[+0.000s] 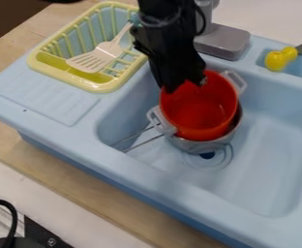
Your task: Move red pot to the right side of the sink
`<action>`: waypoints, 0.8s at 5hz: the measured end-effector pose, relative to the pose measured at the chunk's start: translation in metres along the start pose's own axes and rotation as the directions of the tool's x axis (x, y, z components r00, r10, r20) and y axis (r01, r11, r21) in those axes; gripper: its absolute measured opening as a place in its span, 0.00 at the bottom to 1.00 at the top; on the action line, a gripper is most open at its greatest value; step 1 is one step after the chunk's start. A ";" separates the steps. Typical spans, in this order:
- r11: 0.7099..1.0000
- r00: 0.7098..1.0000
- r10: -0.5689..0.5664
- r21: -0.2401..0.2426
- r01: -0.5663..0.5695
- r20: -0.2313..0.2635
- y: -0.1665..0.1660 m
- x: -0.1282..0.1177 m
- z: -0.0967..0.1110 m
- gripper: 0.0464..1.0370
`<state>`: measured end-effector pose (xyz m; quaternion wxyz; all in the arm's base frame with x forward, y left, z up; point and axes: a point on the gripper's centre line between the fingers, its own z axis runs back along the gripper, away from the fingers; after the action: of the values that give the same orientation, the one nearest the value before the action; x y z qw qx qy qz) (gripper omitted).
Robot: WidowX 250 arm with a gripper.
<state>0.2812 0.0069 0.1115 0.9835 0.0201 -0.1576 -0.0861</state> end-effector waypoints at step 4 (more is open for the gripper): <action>0.994 0.997 0.033 -0.102 -0.025 0.071 -0.015 -0.001 0.061 0.01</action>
<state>0.2584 -0.0080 0.1678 0.9781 -0.0352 -0.1889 -0.0803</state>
